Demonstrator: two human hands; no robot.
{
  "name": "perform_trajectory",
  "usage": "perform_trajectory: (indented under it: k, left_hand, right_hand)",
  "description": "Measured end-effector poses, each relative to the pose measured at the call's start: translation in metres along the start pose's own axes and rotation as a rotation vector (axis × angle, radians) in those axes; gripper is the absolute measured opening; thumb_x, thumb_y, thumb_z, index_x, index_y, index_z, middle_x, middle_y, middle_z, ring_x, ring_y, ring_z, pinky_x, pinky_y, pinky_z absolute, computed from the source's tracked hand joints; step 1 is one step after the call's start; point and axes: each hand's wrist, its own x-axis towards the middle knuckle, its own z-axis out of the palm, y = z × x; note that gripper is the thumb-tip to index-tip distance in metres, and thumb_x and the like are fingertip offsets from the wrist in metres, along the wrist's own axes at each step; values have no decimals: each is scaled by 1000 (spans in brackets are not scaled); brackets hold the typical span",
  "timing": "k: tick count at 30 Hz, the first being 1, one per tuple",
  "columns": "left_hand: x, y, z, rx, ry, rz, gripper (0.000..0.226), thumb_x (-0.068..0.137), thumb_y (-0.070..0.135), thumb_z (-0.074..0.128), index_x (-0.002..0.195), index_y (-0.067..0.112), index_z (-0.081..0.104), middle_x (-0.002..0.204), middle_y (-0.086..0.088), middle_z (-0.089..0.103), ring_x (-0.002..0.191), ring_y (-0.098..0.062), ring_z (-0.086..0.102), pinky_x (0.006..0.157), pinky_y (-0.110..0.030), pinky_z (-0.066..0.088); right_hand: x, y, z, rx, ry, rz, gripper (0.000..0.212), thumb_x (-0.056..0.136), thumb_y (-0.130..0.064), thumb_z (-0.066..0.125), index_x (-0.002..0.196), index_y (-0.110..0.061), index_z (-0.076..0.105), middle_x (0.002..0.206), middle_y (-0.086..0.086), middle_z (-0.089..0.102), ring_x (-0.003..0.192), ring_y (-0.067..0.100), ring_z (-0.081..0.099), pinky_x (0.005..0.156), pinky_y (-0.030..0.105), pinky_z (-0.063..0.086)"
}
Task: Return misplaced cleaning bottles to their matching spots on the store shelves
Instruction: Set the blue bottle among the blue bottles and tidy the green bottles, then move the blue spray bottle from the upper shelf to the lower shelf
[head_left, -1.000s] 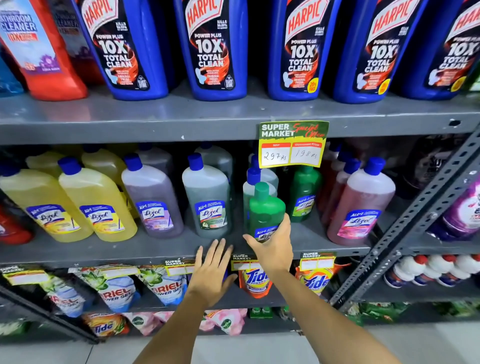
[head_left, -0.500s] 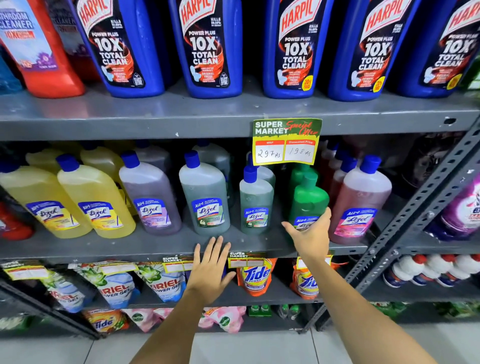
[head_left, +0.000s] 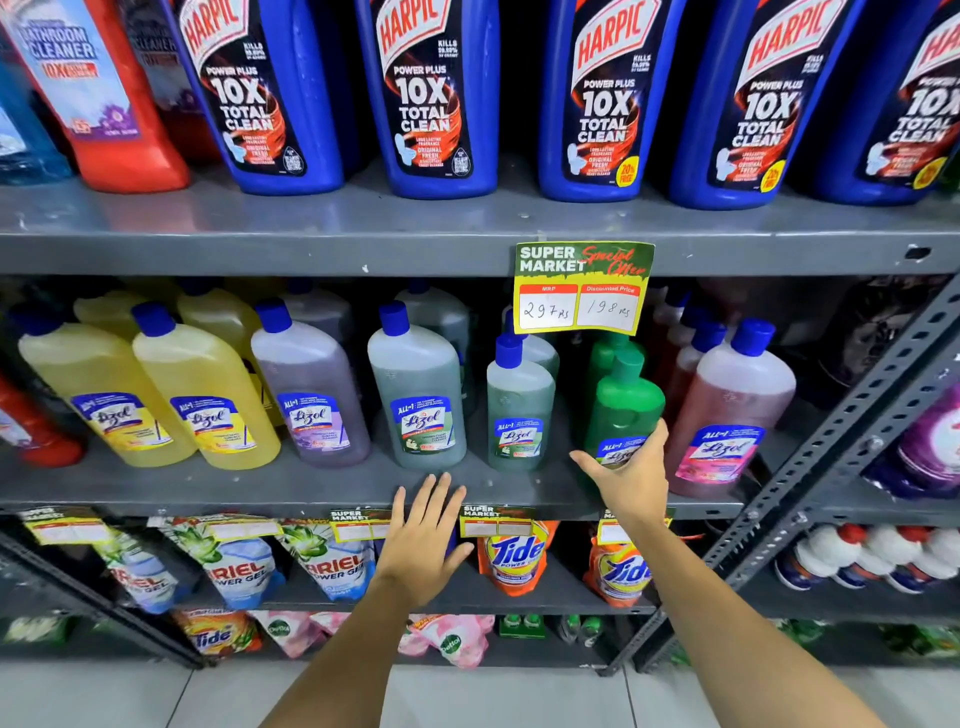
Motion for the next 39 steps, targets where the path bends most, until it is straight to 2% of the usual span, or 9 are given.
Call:
perform_trajectory:
  k: [16,18,20,21,24,27,30,34,39]
  left_hand:
    - [0,-2,-1,-48,-13,0,70,92,62,30,147,18,37,151,-8,41,139,-27,36,109,-51,12]
    - [-1,-1,-9,-55,-47,-2,77,89,63,19,152,19,28,158,-5,26,145,-25,23,117,-49,3]
    - [-1,0,-14,-79,9,6,85,82,64,4,155,21,11,161,3,3,149,-19,3,116,-45,-9]
    - [-1,0,-19,-100,58,-1,85,82,64,3,155,21,10,159,5,0,148,-17,1,115,-43,-10]
    - [-6,-1,-49,-128,200,9,67,94,54,23,145,15,42,156,-1,31,141,-20,33,116,-40,5]
    - [-20,-7,-91,-224,406,40,51,98,43,37,138,14,52,149,-2,44,126,-20,50,111,-36,28]
    - [-38,-16,-150,-253,606,29,46,98,36,45,134,10,55,150,-4,43,120,-22,53,103,-34,38]
    - [-67,-37,-219,-202,825,-40,45,97,31,47,132,4,55,151,-9,41,124,-28,50,99,-39,41]
    - [-105,-92,-276,-31,941,-167,46,96,30,48,133,2,54,150,-14,40,132,-28,44,106,-42,36]
  right_hand:
    - [-5,-4,1,-59,35,3,108,61,-44,88,143,-27,19,138,-1,53,117,32,59,92,44,47]
    - [-3,-2,1,-49,8,14,110,61,-45,88,144,-24,19,141,2,49,122,31,56,95,46,46]
    - [-7,1,1,1,-10,30,114,61,-44,89,146,-16,19,144,9,44,130,31,48,101,46,43]
    - [-12,3,-1,29,-6,34,117,62,-43,88,149,-12,16,148,13,39,136,31,41,106,45,38]
    - [-45,1,-7,121,44,-17,103,79,-41,74,152,-6,12,155,16,27,144,28,27,115,39,29]
    - [-84,-13,-14,155,23,-291,62,92,-32,58,146,-14,32,147,7,40,137,23,40,106,25,33]
    - [-94,-58,-19,90,-108,-696,48,95,-37,50,139,-17,45,145,1,45,137,11,40,111,15,29]
    - [-87,-155,-17,94,-125,-1194,46,93,-23,54,137,-8,49,150,7,43,145,22,34,117,32,29]
    - [-95,-266,11,90,-61,-1446,46,97,-24,53,139,-6,50,154,16,36,147,33,26,113,55,33]
